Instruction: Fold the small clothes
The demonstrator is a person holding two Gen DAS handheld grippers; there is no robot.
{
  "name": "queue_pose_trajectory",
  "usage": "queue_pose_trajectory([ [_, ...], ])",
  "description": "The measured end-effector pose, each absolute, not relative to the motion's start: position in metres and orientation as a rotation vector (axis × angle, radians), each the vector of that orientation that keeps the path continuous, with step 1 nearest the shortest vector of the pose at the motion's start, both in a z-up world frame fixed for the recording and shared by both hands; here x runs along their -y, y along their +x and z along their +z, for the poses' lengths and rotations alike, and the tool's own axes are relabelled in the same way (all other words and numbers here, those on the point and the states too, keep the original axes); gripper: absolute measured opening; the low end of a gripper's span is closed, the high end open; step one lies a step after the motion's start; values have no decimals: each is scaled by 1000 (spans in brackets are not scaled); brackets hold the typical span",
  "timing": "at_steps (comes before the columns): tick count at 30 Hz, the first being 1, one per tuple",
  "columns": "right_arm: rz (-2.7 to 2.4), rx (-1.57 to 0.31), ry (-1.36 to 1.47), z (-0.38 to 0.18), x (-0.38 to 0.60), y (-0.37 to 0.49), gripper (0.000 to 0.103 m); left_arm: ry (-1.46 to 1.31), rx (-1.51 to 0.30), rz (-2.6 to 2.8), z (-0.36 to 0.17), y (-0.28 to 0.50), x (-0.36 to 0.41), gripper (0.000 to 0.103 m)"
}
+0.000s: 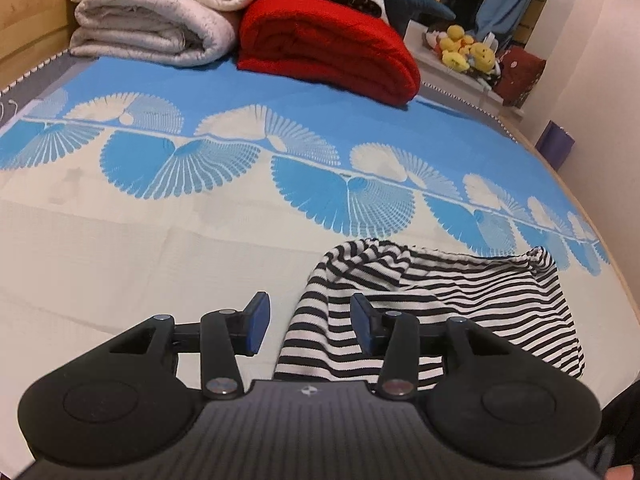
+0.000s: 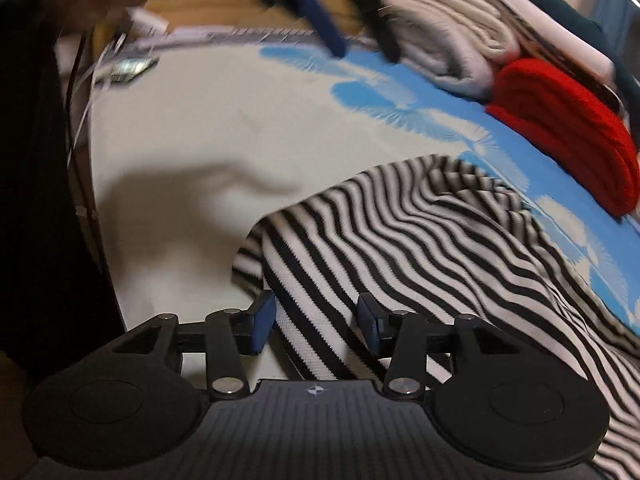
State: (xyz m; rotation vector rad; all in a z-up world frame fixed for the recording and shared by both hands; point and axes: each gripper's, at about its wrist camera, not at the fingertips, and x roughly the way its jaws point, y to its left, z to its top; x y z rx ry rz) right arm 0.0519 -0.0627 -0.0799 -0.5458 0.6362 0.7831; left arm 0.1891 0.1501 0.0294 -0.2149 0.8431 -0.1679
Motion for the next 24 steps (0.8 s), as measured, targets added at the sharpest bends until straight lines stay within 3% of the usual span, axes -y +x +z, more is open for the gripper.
queue_pose_trajectory([
  [8, 778, -618, -644, -95, 50, 52, 49, -240, -946, -148, 8, 215, -146, 51],
  [10, 787, -612, -646, -95, 51, 53, 44, -251, -977, -149, 2, 221, -144, 51],
  [12, 793, -601, -658, -95, 51, 54, 35, -271, -1005, -154, -3, 226, -142, 56],
  [14, 795, -595, -664, -93, 50, 55, 23, -307, -1042, -165, -9, 231, -142, 70],
  [17, 778, -596, -598, -81, 52, 63, 16, -397, -1112, -188, -22, 241, -144, 86],
  [24, 729, -566, -439, -48, 71, 68, 16, -564, -1293, -211, -61, 267, -145, 88],
])
